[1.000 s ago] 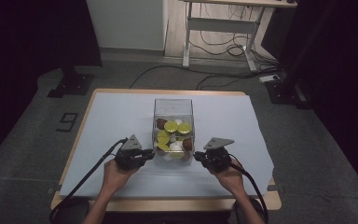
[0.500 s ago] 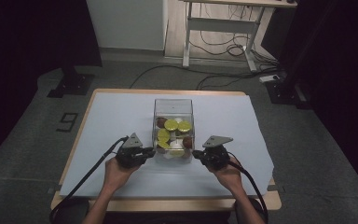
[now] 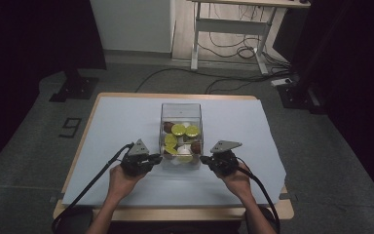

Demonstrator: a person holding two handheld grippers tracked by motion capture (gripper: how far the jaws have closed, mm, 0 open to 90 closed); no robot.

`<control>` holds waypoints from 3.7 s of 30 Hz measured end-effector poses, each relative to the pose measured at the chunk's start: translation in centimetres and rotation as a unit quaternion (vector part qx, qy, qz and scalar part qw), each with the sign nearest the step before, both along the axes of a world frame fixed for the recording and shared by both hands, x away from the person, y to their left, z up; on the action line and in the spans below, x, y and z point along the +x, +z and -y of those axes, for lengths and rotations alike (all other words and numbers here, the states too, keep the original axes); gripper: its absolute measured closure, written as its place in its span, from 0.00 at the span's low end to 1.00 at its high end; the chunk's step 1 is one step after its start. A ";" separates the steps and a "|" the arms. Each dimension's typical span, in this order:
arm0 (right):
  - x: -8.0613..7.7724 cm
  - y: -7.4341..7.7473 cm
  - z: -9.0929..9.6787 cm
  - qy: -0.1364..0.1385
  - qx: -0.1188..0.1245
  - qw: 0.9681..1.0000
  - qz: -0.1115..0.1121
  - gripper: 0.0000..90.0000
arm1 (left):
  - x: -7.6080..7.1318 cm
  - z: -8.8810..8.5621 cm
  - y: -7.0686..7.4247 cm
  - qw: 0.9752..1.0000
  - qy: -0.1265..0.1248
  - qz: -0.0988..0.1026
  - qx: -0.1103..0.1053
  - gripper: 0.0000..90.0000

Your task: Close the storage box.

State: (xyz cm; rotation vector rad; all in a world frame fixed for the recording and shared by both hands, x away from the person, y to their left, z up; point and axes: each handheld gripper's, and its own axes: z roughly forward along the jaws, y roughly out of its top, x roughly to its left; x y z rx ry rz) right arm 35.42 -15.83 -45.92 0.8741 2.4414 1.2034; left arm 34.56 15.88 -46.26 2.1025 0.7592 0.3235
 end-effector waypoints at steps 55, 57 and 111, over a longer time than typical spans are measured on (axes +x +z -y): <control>3.2 -0.9 -1.7 -0.034 -0.017 0.999 0.021 0.88 | 3.5 1.7 -0.7 1.000 0.024 0.014 0.000 0.86; 3.3 -1.0 -1.8 -0.035 -0.015 0.999 0.021 0.88 | 3.6 1.8 -0.7 1.000 0.028 0.015 0.002 0.86; 1.2 -0.5 0.7 -0.032 -0.030 0.999 0.024 0.44 | 0.4 -0.9 -0.8 1.000 0.024 0.017 0.007 0.31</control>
